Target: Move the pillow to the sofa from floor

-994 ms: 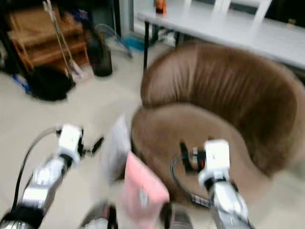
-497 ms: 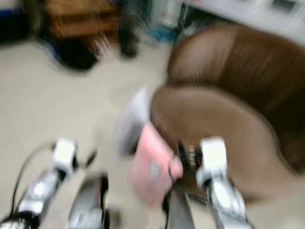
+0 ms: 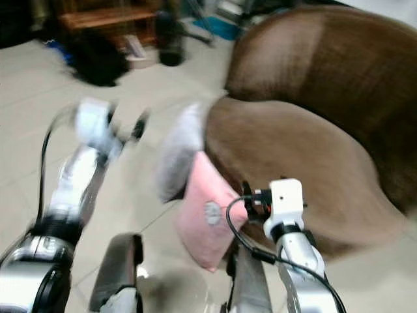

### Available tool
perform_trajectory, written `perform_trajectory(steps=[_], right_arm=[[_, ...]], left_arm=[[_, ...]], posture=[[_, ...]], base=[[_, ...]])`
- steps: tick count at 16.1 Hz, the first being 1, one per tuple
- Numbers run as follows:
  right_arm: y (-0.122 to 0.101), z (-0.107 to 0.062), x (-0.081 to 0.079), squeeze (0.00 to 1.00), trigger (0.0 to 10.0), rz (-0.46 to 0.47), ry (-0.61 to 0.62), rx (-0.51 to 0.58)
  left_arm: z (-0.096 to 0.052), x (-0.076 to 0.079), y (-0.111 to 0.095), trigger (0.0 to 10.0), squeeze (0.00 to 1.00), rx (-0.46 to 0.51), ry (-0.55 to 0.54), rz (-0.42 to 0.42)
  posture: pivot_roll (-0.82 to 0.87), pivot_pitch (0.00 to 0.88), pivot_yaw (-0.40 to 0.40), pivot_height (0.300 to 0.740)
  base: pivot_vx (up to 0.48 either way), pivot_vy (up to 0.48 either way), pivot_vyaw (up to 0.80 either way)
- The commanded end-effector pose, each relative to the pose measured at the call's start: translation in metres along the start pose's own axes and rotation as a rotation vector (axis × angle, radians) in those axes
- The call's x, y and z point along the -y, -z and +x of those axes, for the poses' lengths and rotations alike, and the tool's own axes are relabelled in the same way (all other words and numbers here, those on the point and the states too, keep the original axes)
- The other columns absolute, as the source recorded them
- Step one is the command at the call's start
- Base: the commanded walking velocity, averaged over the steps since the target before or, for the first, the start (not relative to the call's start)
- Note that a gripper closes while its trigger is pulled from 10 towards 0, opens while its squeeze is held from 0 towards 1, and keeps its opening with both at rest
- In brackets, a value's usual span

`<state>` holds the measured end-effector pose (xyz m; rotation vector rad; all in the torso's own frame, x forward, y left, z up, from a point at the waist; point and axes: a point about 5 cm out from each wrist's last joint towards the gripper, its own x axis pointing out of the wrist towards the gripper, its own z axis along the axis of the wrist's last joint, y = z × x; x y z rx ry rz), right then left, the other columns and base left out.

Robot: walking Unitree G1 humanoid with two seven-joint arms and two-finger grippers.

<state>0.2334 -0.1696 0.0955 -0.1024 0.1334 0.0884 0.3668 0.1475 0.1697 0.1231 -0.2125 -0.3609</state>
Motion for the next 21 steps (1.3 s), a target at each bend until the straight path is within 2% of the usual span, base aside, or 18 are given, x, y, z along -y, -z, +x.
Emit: perform_trajectory(steps=[1,2,3,4,5,6,7,9,12,14,18,21], right_arm=[[0.006,-0.001,0.006,0.0,10.0,-0.001,0.027,-0.03],[0.006,0.001,0.004,0.0,10.0,0.005,0.02,-0.029],[0.007,0.002,0.002,0.0,10.0,0.013,0.018,-0.03],[0.007,0.002,0.002,0.0,10.0,0.014,0.018,-0.029],[0.007,0.001,0.0,0.0,10.0,0.024,0.001,-0.03],[0.008,0.0,-0.001,0.0,10.0,0.019,-0.013,-0.031],[0.009,-0.002,-0.004,0.0,10.0,0.015,-0.042,-0.031],[0.01,-0.004,-0.009,0.0,10.0,0.027,-0.074,-0.031],[0.006,-0.002,-0.015,0.0,10.0,0.016,-0.101,-0.016],[0.005,-0.002,-0.013,0.0,10.0,0.007,-0.083,-0.011],[0.005,-0.003,-0.012,0.0,10.0,0.005,-0.063,-0.028],[0.008,0.001,-0.005,0.0,10.0,0.014,-0.017,-0.042]], left_arm=[[-0.008,0.018,0.024,10.0,0.0,-0.13,0.116,0.019],[-0.015,0.03,0.031,10.0,0.0,-0.151,0.22,0.026],[-0.031,0.037,0.046,10.0,0.0,-0.196,0.278,-0.018],[-0.033,0.037,0.047,10.0,0.0,-0.205,0.279,-0.021],[-0.051,0.037,0.043,10.0,0.0,-0.22,0.262,-0.018],[-0.057,0.035,0.042,10.0,0.0,-0.222,0.249,-0.011],[-0.068,0.031,0.042,10.0,0.0,-0.224,0.218,0.021],[-0.079,0.026,0.037,10.0,0.0,-0.198,0.169,0.065],[-0.072,0.026,0.022,10.0,0.0,-0.152,0.072,0.021],[-0.069,0.033,0.018,10.0,0.0,-0.159,0.146,0.018],[-0.07,0.028,0.022,10.0,0.0,-0.192,0.134,0.009],[-0.067,0.028,0.024,10.0,0.0,-0.218,0.165,0.027]], posture=[[0.02,0.063,-0.073,0.55],[0.02,0.059,-0.062,0.55],[0.01,0.06,-0.054,0.55],[0.01,0.06,-0.054,0.55],[0.01,0.059,-0.039,0.55],[0.01,0.061,-0.035,0.55],[0.01,0.056,-0.036,0.55],[-0.01,0.062,-0.039,0.55],[-0.02,0.058,-0.019,0.55],[-0.03,0.055,-0.008,0.55],[-0.01,0.07,-0.006,0.55],[0.02,0.084,-0.026,0.55]], base=[[0.0,0.0,0.0],[0.0,0.0,0.0],[0.0,0.0,0.0],[0.0,0.0,0.0],[0.0,0.0,0.0],[0.0,0.0,0.0],[0.0,0.0,0.0],[0.0,0.0,0.31],[0.0,0.0,0.8],[0.0,0.0,0.8],[0.336,0.0,0.0],[0.34,0.0,0.0]])
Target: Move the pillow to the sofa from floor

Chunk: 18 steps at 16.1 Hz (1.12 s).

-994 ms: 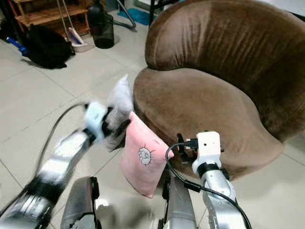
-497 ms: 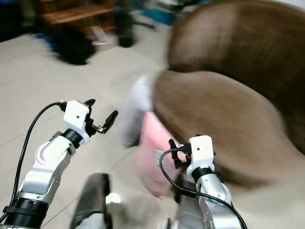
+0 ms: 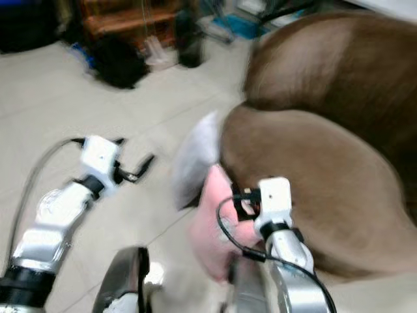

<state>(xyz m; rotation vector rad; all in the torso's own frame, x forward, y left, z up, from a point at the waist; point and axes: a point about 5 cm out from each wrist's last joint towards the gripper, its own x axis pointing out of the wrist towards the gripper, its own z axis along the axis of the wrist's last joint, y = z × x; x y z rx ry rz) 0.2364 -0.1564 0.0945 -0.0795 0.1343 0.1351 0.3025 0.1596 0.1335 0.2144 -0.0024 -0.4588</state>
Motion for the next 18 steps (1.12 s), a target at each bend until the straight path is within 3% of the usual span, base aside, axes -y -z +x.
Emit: perform_trajectory(steps=[1,6,8,10,16,17,18], right_arm=[[0.01,-0.003,0.008,0.0,10.0,-0.006,0.031,-0.049],[0.013,-0.008,0.006,0.0,10.0,-0.007,0.035,-0.069],[0.025,-0.011,0.004,0.0,10.0,0.018,0.003,-0.126],[0.036,-0.008,0.001,0.0,10.0,0.012,-0.028,-0.157],[0.043,0.026,-0.007,0.0,10.0,0.054,-0.057,-0.176],[0.043,0.035,-0.008,0.19,10.0,0.095,-0.05,-0.165],[0.043,0.041,-0.005,1.0,10.0,0.135,-0.023,-0.16]], left_arm=[[0.004,0.011,0.002,10.0,0.0,-0.008,0.048,-0.008],[-0.004,0.011,0.016,10.0,0.0,-0.072,0.122,0.009],[-0.012,0.012,0.024,10.0,0.0,-0.083,0.172,-0.002],[-0.015,0.009,0.033,10.0,0.0,-0.102,0.15,-0.016],[-0.007,0.003,0.053,10.0,0.0,-0.109,0.125,-0.002],[-0.005,0.003,0.055,10.0,0.0,-0.102,0.128,0.002],[-0.003,0.003,0.056,10.0,0.0,-0.105,0.137,0.007]], posture=[[0.02,0.084,-0.026,0.55],[0.04,0.108,-0.02,0.55],[0.04,0.11,-0.02,0.545],[0.04,0.109,-0.022,0.525],[0.05,0.084,-0.049,0.49],[0.06,0.085,-0.053,0.49],[0.06,0.085,-0.053,0.49]], base=[[0.326,0.0,0.0],[0.063,0.0,0.0],[0.0,0.0,0.0],[0.0,0.0,0.0],[0.0,0.0,0.0],[0.0,0.0,0.0],[0.0,0.0,0.0]])
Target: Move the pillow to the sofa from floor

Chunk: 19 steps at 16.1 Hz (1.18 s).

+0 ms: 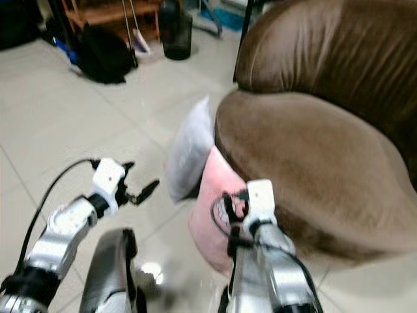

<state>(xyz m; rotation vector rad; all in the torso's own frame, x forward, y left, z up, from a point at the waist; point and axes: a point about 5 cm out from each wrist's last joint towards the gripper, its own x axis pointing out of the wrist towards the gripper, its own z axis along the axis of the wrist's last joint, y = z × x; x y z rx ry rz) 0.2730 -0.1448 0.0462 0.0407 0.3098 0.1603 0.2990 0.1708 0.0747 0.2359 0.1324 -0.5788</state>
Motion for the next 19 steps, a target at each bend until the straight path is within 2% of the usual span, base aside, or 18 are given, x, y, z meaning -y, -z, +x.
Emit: perform_trajectory(steps=[1,2,4,6,9,11,13,15,17,18,19], right_arm=[[0.001,0.0,0.007,1.0,10.0,0.036,0.033,0.012],[0.002,0.005,0.011,1.0,10.0,0.048,0.057,-0.002],[0.005,0.016,0.012,1.0,10.0,0.069,0.029,-0.035],[0.01,0.02,0.012,1.0,10.0,0.059,0.013,-0.058],[0.013,0.025,0.016,1.0,10.0,0.022,0.044,-0.065],[0.01,0.031,0.019,1.0,10.0,-0.018,0.079,-0.059],[0.008,0.035,0.025,1.0,10.0,-0.076,0.11,-0.067],[0.006,0.039,0.029,1.0,10.0,-0.129,0.125,-0.082],[0.002,0.044,0.038,1.0,10.0,-0.197,0.179,-0.106],[0.001,0.045,0.04,1.0,10.0,-0.244,0.18,-0.133],[0.002,0.047,0.04,1.0,10.0,-0.261,0.177,-0.147]], left_arm=[[0.002,0.0,-0.003,10.0,0.0,0.011,0.009,0.019],[0.003,0.0,-0.002,10.0,0.0,0.016,0.027,0.013],[0.004,0.0,0.005,10.0,0.0,0.006,0.07,0.019],[0.002,-0.003,0.013,10.0,0.0,-0.015,0.071,-0.005],[-0.002,-0.001,0.029,10.0,0.0,-0.059,0.123,-0.024],[0.001,-0.002,0.04,10.0,0.0,-0.13,0.129,-0.037],[0.003,0.007,0.048,10.0,0.0,-0.167,0.152,-0.036],[-0.003,0.017,0.06,10.0,0.0,-0.197,0.17,-0.048],[-0.004,0.043,0.071,10.0,0.0,-0.21,0.256,-0.073],[0.007,0.053,0.065,10.0,0.0,-0.17,0.254,-0.105],[0.018,0.051,0.059,10.0,0.0,-0.164,0.177,-0.123]], posture=[[0.06,0.085,-0.053,0.49],[0.08,0.09,-0.062,0.49],[0.11,0.112,-0.042,0.49],[0.12,0.118,-0.037,0.49],[0.14,0.155,-0.002,0.49],[0.16,0.186,0.018,0.49],[0.19,0.21,0.018,0.49],[0.22,0.235,0.016,0.49],[0.23,0.254,0.011,0.49],[0.23,0.251,0.013,0.49],[0.22,0.247,0.011,0.49]], base=[[0.0,0.0,0.0],[0.0,0.0,0.0],[0.0,0.0,0.0],[0.0,0.0,0.0],[0.0,0.0,0.0],[0.0,0.0,0.0],[0.0,0.0,0.0],[0.0,0.0,0.0],[0.0,0.0,0.0],[0.0,0.0,0.0],[0.0,0.0,0.0]])
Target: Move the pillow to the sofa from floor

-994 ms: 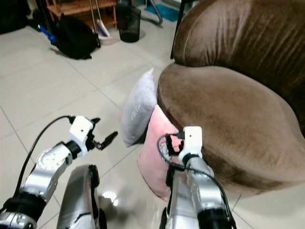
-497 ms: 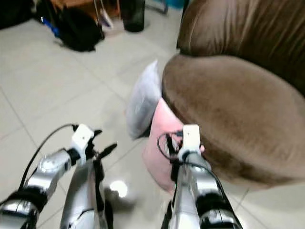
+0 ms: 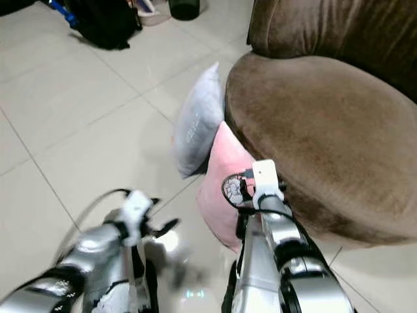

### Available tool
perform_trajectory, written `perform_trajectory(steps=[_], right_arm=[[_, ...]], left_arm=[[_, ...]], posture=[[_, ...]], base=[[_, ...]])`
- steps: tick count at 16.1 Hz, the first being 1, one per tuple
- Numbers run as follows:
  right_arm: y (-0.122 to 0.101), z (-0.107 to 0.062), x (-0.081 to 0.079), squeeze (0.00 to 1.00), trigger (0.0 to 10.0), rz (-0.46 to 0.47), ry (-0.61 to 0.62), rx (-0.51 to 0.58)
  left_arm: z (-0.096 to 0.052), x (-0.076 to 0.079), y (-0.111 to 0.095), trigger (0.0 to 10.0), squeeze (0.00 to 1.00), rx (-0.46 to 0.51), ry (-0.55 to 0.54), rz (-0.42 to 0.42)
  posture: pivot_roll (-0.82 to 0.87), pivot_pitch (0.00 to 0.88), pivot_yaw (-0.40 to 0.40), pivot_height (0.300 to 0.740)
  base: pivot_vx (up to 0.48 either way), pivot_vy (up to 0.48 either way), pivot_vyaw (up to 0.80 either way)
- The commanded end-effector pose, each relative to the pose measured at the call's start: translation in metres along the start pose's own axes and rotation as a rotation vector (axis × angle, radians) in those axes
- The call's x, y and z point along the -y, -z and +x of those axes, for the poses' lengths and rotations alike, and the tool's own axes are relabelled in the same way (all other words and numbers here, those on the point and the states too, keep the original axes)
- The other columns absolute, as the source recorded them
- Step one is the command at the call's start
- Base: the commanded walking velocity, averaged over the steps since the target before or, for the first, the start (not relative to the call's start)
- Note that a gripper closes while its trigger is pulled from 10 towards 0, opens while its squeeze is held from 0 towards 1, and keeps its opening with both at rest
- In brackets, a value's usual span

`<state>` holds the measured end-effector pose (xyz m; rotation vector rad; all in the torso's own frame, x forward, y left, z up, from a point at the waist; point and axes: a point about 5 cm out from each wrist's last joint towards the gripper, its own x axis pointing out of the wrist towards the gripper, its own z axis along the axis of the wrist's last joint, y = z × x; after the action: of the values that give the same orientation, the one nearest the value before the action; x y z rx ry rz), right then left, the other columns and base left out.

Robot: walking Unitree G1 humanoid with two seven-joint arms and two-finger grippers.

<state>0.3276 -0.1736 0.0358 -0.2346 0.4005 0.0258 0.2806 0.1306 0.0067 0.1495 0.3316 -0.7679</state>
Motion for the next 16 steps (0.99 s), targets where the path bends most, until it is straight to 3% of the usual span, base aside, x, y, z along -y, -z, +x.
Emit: perform_trajectory(steps=[1,2,3,4,5,6,7,8,9,10,12,16], right_arm=[[0.009,-0.001,0.0,1.0,10.0,-0.021,-0.004,-0.032],[0.006,0.0,-0.001,1.0,10.0,-0.025,-0.008,-0.023],[0.003,0.001,-0.002,1.0,10.0,-0.03,-0.022,-0.014],[0.003,0.001,-0.002,1.0,10.0,-0.034,-0.026,-0.012],[0.002,0.001,-0.001,1.0,10.0,-0.047,-0.033,-0.016],[0.003,0.002,0.001,1.0,10.0,-0.06,-0.034,-0.022],[0.005,0.002,0.003,0.95,10.0,-0.06,-0.032,-0.036],[0.006,0.001,0.004,0.78,10.0,-0.059,-0.032,-0.044],[0.009,0.001,0.005,0.49,10.0,-0.054,-0.037,-0.064],[0.016,0.0,0.003,0.0,10.0,-0.037,-0.059,-0.111],[0.022,-0.002,0.002,0.0,10.0,-0.036,-0.07,-0.145],[0.038,-0.006,-0.007,0.0,10.0,-0.067,-0.116,-0.219]], left_arm=[[-0.005,-0.024,-0.016,10.0,0.0,0.047,-0.098,0.002],[-0.016,-0.073,-0.073,10.0,0.0,0.22,-0.238,0.058],[-0.027,-0.101,-0.124,10.0,0.0,0.367,-0.308,0.084],[-0.029,-0.107,-0.141,10.0,0.0,0.413,-0.31,0.079],[-0.024,-0.102,-0.176,10.0,0.0,0.499,-0.236,0.082],[-0.017,-0.087,-0.198,10.0,0.0,0.539,-0.139,0.12],[-0.013,-0.059,-0.198,10.0,0.0,0.494,0.065,0.215],[-0.012,-0.046,-0.193,10.0,0.0,0.461,0.15,0.242],[-0.014,-0.031,-0.182,10.0,0.0,0.415,0.258,0.26],[-0.021,-0.019,-0.168,10.0,0.0,0.355,0.362,0.26],[-0.027,-0.016,-0.162,10.0,0.0,0.322,0.38,0.255],[-0.048,-0.031,-0.153,10.0,0.0,0.28,0.33,0.203]], posture=[[0.22,0.245,0.008,0.49],[0.2,0.232,-0.004,0.49],[0.19,0.224,-0.015,0.49],[0.19,0.221,-0.024,0.49],[0.19,0.22,-0.03,0.49],[0.19,0.22,-0.038,0.49],[0.19,0.219,-0.041,0.49],[0.19,0.221,-0.041,0.49],[0.19,0.222,-0.04,0.49],[0.2,0.22,-0.034,0.49],[0.21,0.224,-0.032,0.49],[0.22,0.233,-0.02,0.49]], base=[[0.0,0.0,0.0],[0.0,0.0,0.0],[0.0,0.0,0.0],[0.0,0.0,0.0],[0.0,0.0,0.0],[0.0,0.0,0.0],[0.0,0.0,0.0],[0.0,0.0,0.0],[0.0,0.0,0.0],[0.0,0.0,0.0],[0.0,0.0,0.0],[0.0,0.0,0.0]])
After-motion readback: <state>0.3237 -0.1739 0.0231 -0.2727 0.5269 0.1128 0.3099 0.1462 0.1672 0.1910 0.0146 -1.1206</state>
